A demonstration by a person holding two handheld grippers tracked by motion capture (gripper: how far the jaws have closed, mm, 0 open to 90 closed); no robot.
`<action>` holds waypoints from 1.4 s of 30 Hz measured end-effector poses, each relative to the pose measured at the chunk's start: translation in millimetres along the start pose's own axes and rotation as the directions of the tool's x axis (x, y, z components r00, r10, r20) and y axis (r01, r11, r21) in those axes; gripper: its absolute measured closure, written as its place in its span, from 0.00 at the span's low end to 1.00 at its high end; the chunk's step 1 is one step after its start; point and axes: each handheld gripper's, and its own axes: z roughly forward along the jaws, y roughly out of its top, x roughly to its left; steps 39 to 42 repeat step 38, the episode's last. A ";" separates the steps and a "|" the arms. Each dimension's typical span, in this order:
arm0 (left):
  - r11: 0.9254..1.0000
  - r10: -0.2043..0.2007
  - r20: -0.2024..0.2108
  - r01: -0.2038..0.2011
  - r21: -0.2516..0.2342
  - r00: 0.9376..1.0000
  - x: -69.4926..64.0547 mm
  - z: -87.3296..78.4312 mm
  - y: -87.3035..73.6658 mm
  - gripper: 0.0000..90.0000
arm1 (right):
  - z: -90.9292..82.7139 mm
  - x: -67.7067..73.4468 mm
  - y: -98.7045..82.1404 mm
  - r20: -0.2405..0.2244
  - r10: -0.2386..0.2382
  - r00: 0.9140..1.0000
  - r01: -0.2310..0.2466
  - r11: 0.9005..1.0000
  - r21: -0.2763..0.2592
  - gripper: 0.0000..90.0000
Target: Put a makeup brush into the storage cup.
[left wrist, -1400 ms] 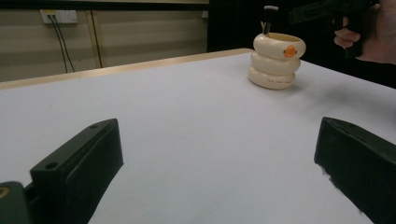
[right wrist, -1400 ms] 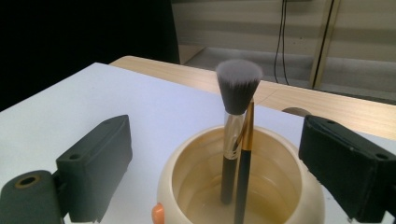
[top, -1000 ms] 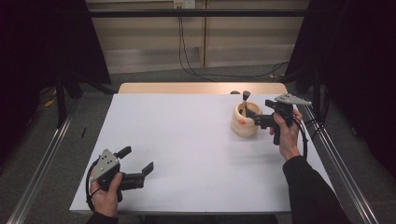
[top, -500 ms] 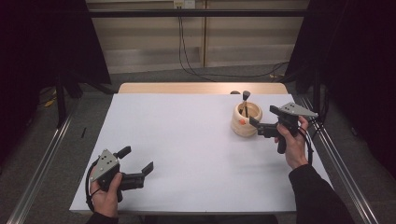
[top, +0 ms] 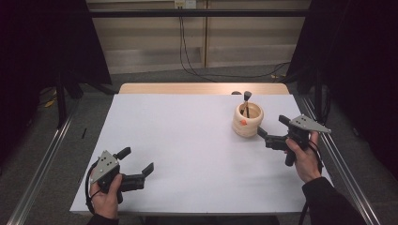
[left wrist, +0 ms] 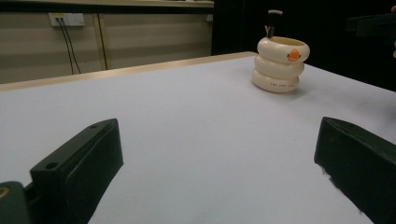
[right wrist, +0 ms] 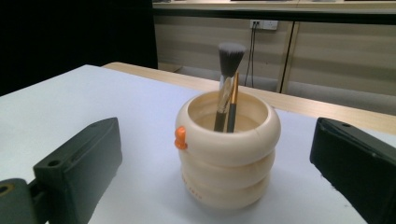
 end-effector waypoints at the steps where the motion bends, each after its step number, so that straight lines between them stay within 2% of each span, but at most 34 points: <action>1: 1.000 -0.001 0.004 0.001 -0.002 1.000 -0.1 0.0 -0.1 0.01 | -3.5 -0.1 -2.3 0.014 -0.001 1.000 0.001 1.000 -0.005 0.02; 4: 1.000 -0.007 -0.001 0.007 0.000 1.000 -1.3 -0.3 -0.3 0.01 | -11.5 -2.0 -6.9 0.023 0.011 1.000 -0.011 1.000 0.000 0.02; 7: 1.000 0.002 0.009 -0.002 -0.002 1.000 -3.8 -1.1 -0.1 0.01 | -19.2 -2.9 -13.3 0.035 0.005 0.999 -0.005 1.000 0.011 0.02; 12: 1.000 0.003 -0.014 -0.003 -0.007 1.000 -2.4 -3.7 -0.4 0.01 | -33.1 -0.7 -23.2 0.040 0.001 0.999 -0.002 1.000 0.010 0.02; 14: 1.000 0.001 -0.005 -0.001 -0.008 1.000 -2.2 -4.0 -0.5 0.01 | -38.6 0.4 -25.6 0.040 -0.005 0.999 0.005 1.000 0.009 0.02; 17: 1.000 0.004 -0.013 -0.005 -0.006 1.000 -2.6 -4.2 -0.5 0.01 | -46.9 3.6 -30.7 0.043 0.008 0.999 -0.008 1.000 0.008 0.01; 20: 1.000 -0.006 -0.013 0.005 -0.015 1.000 -3.0 -4.2 -0.5 0.01 | -54.5 8.1 -37.2 0.047 0.001 0.999 -0.001 1.000 0.014 0.01; 22: 1.000 -0.003 -0.016 0.003 -0.011 1.000 -2.8 -4.5 -0.7 0.01 | -60.0 11.1 -40.5 0.062 -0.006 0.998 0.005 1.000 0.008 0.01; 30: 1.000 -0.014 -0.008 0.013 -0.016 1.000 -2.3 -5.5 -1.2 0.01 | -81.6 16.8 -48.4 0.069 0.013 0.998 -0.012 1.000 -0.013 0.01; 33: 1.000 -0.014 -0.011 0.013 -0.016 1.000 -2.3 -4.6 -1.1 0.01 | -84.1 14.3 -48.7 0.067 0.024 0.997 -0.023 1.000 -0.020 0.01; 34: 1.000 -0.013 -0.013 0.013 -0.016 1.000 -2.3 -4.8 -1.1 0.01 | -83.1 13.8 -49.3 0.086 0.005 0.996 -0.004 1.000 -0.020 0.01; 37: 1.000 -0.018 -0.008 0.018 -0.014 1.000 -1.3 -4.6 -1.4 0.01 | -81.7 13.7 -49.8 0.070 0.005 0.998 -0.005 1.000 -0.008 0.01; 38: 1.000 -0.020 -0.008 0.019 -0.013 1.000 -1.3 -4.6 -1.6 0.01 | -80.9 13.7 -50.0 0.077 -0.008 0.997 0.008 1.000 -0.004 0.01; 42: 1.000 -0.020 -0.008 0.019 -0.013 1.000 -1.3 -4.6 -1.6 0.01 | -80.9 13.7 -50.0 0.077 -0.008 0.997 0.008 1.000 -0.004 0.01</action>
